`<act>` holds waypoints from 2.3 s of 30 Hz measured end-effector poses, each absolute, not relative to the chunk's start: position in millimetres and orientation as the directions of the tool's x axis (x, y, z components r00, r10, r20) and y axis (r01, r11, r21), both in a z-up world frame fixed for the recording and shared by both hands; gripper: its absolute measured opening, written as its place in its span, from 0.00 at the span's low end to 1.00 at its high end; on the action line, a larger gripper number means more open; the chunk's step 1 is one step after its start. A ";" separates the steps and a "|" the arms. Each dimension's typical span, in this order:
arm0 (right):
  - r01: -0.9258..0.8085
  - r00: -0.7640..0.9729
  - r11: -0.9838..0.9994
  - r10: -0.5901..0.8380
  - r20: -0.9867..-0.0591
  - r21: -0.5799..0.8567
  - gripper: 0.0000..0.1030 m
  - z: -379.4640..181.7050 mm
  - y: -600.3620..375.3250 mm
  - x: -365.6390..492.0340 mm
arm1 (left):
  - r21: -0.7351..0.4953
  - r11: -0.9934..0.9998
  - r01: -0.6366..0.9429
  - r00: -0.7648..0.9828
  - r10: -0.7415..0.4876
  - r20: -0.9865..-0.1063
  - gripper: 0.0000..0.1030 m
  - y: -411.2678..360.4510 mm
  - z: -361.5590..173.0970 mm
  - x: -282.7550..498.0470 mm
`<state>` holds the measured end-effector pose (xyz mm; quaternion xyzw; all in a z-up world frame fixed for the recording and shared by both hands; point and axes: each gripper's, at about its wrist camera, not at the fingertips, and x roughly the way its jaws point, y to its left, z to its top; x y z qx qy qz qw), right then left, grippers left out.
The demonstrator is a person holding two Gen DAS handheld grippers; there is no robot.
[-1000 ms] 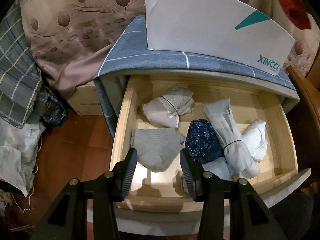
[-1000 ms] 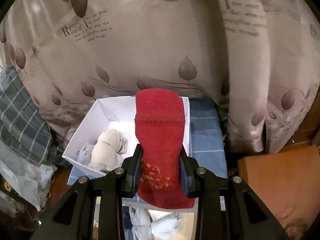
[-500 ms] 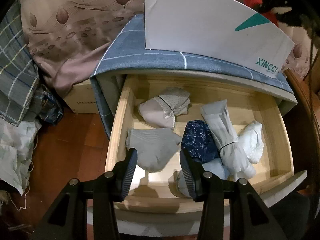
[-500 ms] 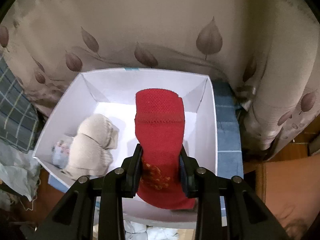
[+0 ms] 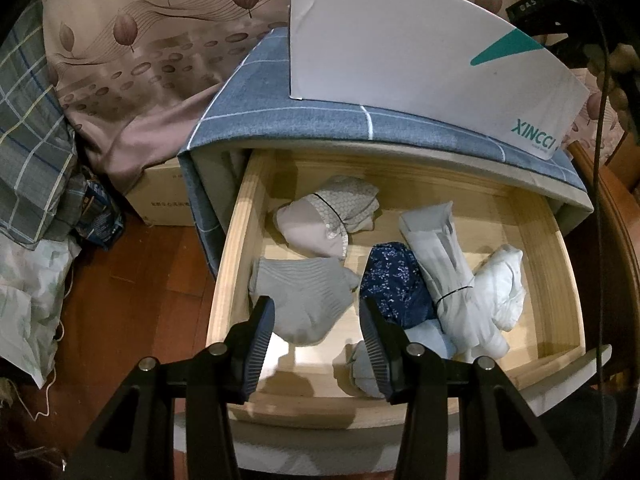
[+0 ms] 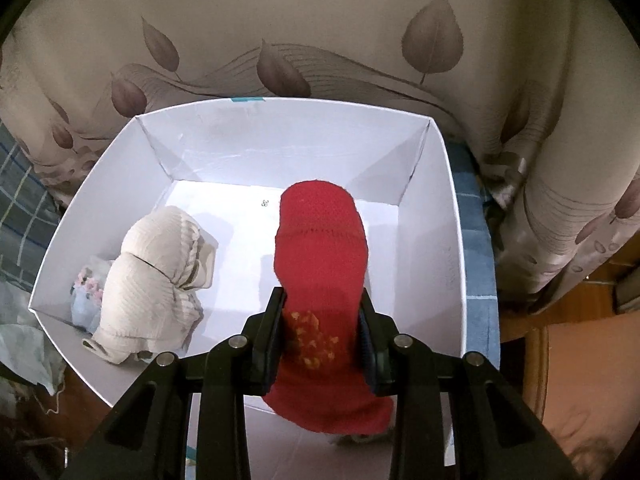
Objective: Take underwear out of drawer
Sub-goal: 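Lower the red sock into the shoebox and open the right gripper, then move the right gripper into the drawer and grasp the crumpled white underwear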
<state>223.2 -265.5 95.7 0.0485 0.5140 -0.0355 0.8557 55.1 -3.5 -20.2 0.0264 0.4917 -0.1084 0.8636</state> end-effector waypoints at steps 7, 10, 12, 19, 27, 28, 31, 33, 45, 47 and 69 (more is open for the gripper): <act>0.120 0.480 0.992 -0.029 -0.877 0.033 0.32 94.6 -263.4 222.2 | -0.065 0.977 0.205 0.493 -0.160 -0.855 0.44 -1.6 -20.2 54.8; 0.120 0.480 0.992 -0.031 -0.877 0.031 0.34 95.2 -263.5 221.4 | -0.070 0.977 0.201 0.491 -0.162 -0.856 0.44 -0.1 -20.9 55.2; 0.125 0.480 0.991 -0.028 -0.877 0.037 0.37 95.5 -264.5 219.8 | -0.070 0.977 0.200 0.492 -0.162 -0.856 0.44 0.3 -20.8 55.4; 0.130 0.487 0.991 -0.033 -0.873 0.036 0.42 100.9 -268.5 209.2 | -0.069 0.977 0.200 0.490 -0.161 -0.857 0.44 0.9 -21.3 56.0; 0.122 0.489 0.992 -0.048 -0.871 0.013 0.47 110.1 -269.7 198.0 | -0.060 0.979 0.195 0.496 -0.151 -0.855 0.44 0.7 -22.6 55.2; 0.124 0.489 0.992 -0.043 -0.871 0.021 0.47 110.9 -271.1 195.7 | -0.060 0.979 0.193 0.495 -0.150 -0.856 0.44 0.9 -23.1 55.3; 0.125 0.500 0.991 -0.029 -0.865 0.040 0.47 116.7 -273.9 185.5 | -0.062 0.980 0.189 0.494 -0.149 -0.857 0.44 1.7 -23.3 55.5; 0.121 0.505 0.991 -0.019 -0.863 0.049 0.47 120.5 -275.1 178.8 | -0.062 0.981 0.186 0.492 -0.148 -0.858 0.44 1.8 -23.7 55.5; 0.089 0.524 0.987 0.070 -0.849 0.136 0.47 133.5 -281.5 105.4 | -0.058 0.982 0.179 0.482 -0.139 -0.865 0.44 1.9 -25.2 57.9; 0.077 0.509 0.987 0.081 -0.857 0.139 0.47 126.6 -279.7 93.9 | -0.057 0.982 0.178 0.480 -0.137 -0.866 0.44 1.9 -25.4 57.9; 0.249 0.174 0.952 0.139 -0.975 0.180 0.50 -44.2 -265.8 53.0 | -0.061 0.982 0.178 0.481 -0.141 -0.865 0.44 3.2 -24.7 56.0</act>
